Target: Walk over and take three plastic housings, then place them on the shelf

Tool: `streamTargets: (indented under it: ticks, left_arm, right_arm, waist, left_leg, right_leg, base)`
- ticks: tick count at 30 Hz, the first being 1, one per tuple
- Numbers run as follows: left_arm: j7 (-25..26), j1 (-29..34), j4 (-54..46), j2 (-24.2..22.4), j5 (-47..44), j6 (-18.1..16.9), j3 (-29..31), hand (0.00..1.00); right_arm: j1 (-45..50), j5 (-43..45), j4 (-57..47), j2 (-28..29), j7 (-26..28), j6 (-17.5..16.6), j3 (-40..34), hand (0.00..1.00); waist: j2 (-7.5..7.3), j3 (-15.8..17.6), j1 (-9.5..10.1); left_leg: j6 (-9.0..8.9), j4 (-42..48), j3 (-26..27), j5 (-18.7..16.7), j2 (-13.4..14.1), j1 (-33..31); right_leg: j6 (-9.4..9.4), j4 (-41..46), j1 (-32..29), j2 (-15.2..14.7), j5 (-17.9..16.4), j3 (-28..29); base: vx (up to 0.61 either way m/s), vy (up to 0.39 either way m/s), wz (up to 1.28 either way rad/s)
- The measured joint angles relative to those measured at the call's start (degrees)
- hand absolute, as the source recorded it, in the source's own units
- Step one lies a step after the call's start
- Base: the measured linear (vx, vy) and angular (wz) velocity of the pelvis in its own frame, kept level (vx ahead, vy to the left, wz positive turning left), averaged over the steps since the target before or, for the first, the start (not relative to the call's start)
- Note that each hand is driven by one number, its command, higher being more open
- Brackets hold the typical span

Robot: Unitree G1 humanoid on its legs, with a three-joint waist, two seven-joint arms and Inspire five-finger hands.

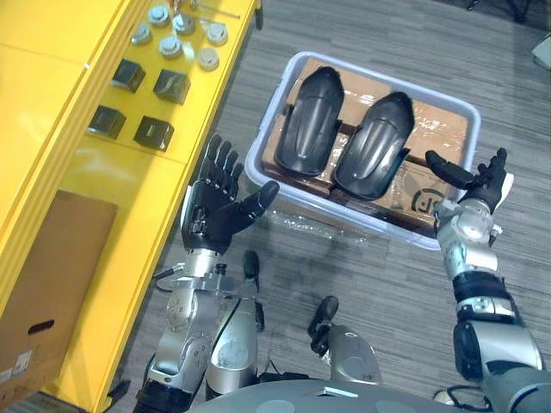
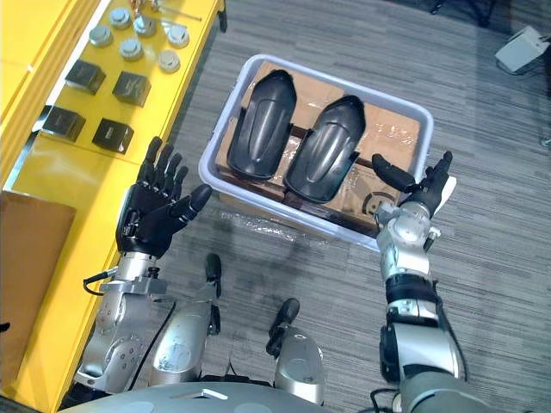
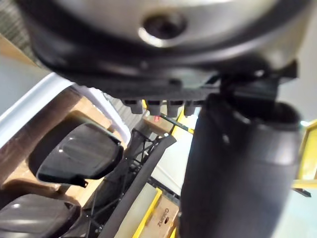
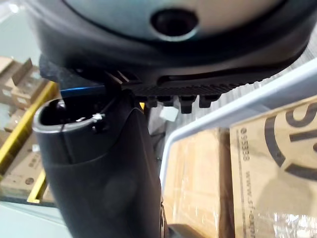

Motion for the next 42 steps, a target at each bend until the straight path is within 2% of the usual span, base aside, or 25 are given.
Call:
streamTargets:
  ticks: [3, 7, 12, 13, 17, 21, 25, 30, 33, 37, 42]
  left_arm:
    - [0.4, -1.3, 3.1, 0.0, 0.0, -0.4, -0.8, 1.00]
    - [0.8, -2.1, 3.9, -0.4, 0.0, -1.0, -1.0, 1.00]
    - [1.5, -2.6, 5.9, -0.4, 0.0, -1.1, -1.5, 1.00]
    - [1.5, -2.6, 5.9, -0.4, 0.0, -1.1, -1.5, 1.00]
    - [2.2, -2.8, 5.9, -0.5, 0.5, -1.1, -2.0, 1.00]
    - [3.0, -3.3, 5.9, -0.6, 2.1, -1.1, -2.2, 1.00]
    - [3.2, -3.1, 5.9, -0.6, 2.1, -1.0, -2.2, 1.00]
    - [3.2, -3.0, 5.9, -0.6, 2.0, -0.8, -2.1, 1.00]
    - [3.2, -3.0, 5.7, -1.1, 2.0, -0.7, -2.2, 1.00]
    - [3.0, -2.7, 5.1, -1.0, 2.0, -0.7, -2.1, 1.00]
    - [2.9, -1.9, 5.1, -1.0, 2.0, -0.7, -2.1, 1.00]
  right_arm:
    - [-4.2, 0.1, 4.6, -2.0, 2.0, 0.3, 1.9, 1.00]
    - [-7.9, 0.5, 6.9, -4.4, 4.1, 0.7, 4.9, 1.00]
    - [-10.6, 0.4, 9.0, -5.0, 5.9, 5.2, 7.3, 1.00]
    - [-10.6, 0.4, 9.0, -5.2, 6.5, 5.3, 7.5, 0.00]
    - [-11.8, -1.7, 9.7, -6.6, 8.4, 8.2, 8.2, 0.00]
    - [-11.8, -12.5, 9.8, -9.1, 13.2, 13.3, 10.3, 0.00]
    - [-12.1, -18.6, 9.8, -9.3, 13.5, 16.0, 11.3, 0.00]
    - [-12.6, -21.1, 9.8, -9.1, 13.1, 18.8, 11.6, 0.00]
    - [-12.3, -21.6, 9.6, -8.2, 12.1, 20.8, 11.5, 0.00]
    - [-11.8, -23.2, 9.1, -6.9, 6.8, 22.4, 11.4, 0.00]
    - [-11.5, -23.3, 8.1, -6.9, 1.8, 23.8, 10.2, 0.00]
  waist:
    - [0.25, 0.8, 1.17]
    - [0.94, 2.0, 1.38]
    - [1.05, 2.9, 1.73]
    - [1.03, 2.9, 1.73]
    - [1.03, 3.0, 1.58]
    - [1.31, 3.4, 1.12]
    - [1.41, 3.5, 1.10]
    - [1.62, 3.6, 1.10]
    - [1.91, 3.6, 1.07]
    - [2.90, 3.9, 1.07]
    - [3.23, 4.0, 1.06]
  left_leg:
    - [0.08, 0.1, -0.8, 0.2, -0.1, -0.6]
    - [0.18, 0.1, -1.7, 0.7, 0.0, -2.1]
    - [0.19, 0.1, -2.3, 0.9, 0.1, -2.7]
    - [0.20, 0.1, -2.3, 0.9, 0.1, -2.7]
    - [0.19, 0.1, -2.3, 0.9, 0.0, -2.7]
    - [-0.03, 0.0, -2.4, 1.2, 0.2, -2.6]
    - [-0.29, -0.2, -2.4, 1.6, 0.4, -2.3]
    - [-0.50, -1.4, -2.3, 2.4, 0.5, -1.4]
    - [-0.50, -1.5, -2.3, 2.4, 0.1, -0.8]
    - [-0.45, -1.5, -2.3, 2.4, -0.1, -0.7]
    - [-0.27, -1.5, -2.0, 2.6, -0.2, -1.2]
  right_leg:
    - [0.00, 0.2, -0.3, 0.0, 0.0, 0.0]
    - [-0.11, 0.6, -1.4, 0.0, -0.1, -0.5]
    - [-0.41, 1.3, -2.0, 0.0, -0.3, -0.4]
    - [-0.42, 1.3, -2.1, 0.0, -0.3, -0.4]
    - [-0.69, 1.8, -2.4, 0.0, -0.5, -0.1]
    - [-1.02, 2.8, -2.6, 0.2, -1.1, -0.1]
    - [-1.26, 4.2, -3.1, 0.1, -1.9, 0.0]
    - [-1.55, 5.9, -3.4, -0.2, -2.9, 0.0]
    - [-1.36, 7.3, -3.3, -0.9, -3.8, 0.1]
    - [-1.19, 8.2, -3.5, -1.3, -4.2, 0.1]
    - [-1.05, 9.0, -4.4, -1.9, -4.2, 0.4]
  base:
    - [0.01, 0.001, 0.11]
    - [-0.03, 0.003, 0.13]
    - [-0.02, -0.003, 0.02]
    - [0.00, 0.000, 0.00]
    - [-0.03, -0.003, -0.02]
    - [-0.04, -0.016, 0.01]
    - [-0.02, -0.044, 0.00]
    - [0.01, -0.050, 0.02]
    - [0.01, -0.034, 0.02]
    - [-0.03, -0.032, 0.03]
    - [-0.01, -0.004, 0.00]
